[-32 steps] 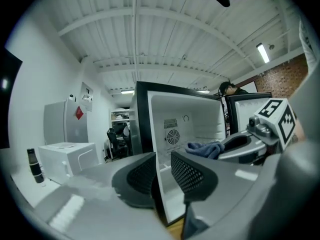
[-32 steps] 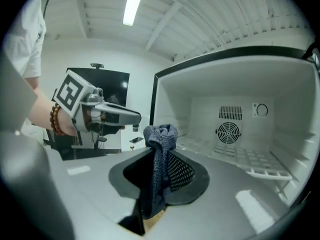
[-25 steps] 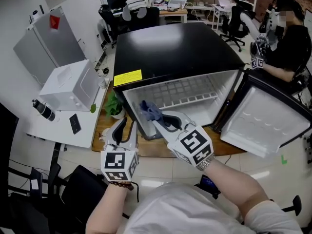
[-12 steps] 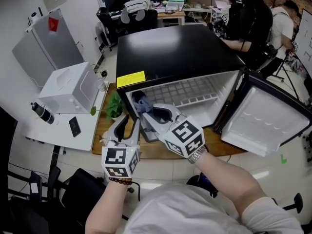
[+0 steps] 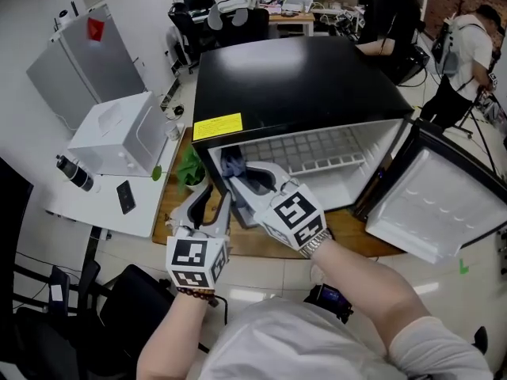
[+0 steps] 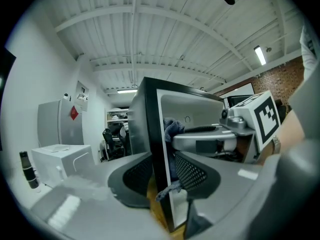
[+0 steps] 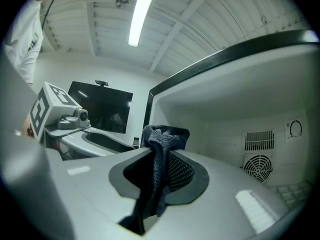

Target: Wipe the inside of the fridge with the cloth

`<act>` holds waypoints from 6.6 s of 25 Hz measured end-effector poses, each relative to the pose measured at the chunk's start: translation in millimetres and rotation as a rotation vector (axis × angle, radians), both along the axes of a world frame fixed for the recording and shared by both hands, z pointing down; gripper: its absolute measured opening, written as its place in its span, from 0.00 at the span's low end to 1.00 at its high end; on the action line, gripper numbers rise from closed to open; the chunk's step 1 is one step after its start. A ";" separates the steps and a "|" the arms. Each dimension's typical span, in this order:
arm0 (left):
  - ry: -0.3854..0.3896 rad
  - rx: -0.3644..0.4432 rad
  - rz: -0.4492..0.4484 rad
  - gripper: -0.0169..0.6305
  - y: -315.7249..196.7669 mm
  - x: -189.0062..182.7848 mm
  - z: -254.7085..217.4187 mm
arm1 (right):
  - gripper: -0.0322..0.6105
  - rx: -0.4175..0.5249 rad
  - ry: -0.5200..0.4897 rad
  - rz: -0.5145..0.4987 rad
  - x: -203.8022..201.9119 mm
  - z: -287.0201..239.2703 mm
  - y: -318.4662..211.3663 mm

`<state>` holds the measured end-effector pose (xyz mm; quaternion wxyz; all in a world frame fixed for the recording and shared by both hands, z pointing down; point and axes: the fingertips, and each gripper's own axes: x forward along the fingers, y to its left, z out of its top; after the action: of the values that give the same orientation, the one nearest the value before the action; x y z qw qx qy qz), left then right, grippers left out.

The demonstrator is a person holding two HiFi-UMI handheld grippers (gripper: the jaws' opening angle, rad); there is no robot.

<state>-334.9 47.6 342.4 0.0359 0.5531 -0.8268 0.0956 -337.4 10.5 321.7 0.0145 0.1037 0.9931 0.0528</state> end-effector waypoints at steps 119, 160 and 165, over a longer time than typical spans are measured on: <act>0.033 -0.009 -0.025 0.30 -15.4 -13.3 10.8 | 0.14 0.040 0.134 0.595 -48.2 9.3 -222.0; 0.092 -0.022 -0.294 0.34 -18.8 -16.4 9.7 | 0.14 -0.032 0.220 0.815 38.5 22.3 -328.6; 0.085 -0.026 -0.313 0.35 -20.3 -16.8 10.5 | 0.14 -0.055 0.199 0.824 39.9 18.8 -329.6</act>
<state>-351.7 27.2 352.9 0.0924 0.4205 -0.8993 0.0763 -297.5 -319.1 340.5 -0.1010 -0.2980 0.9491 0.0176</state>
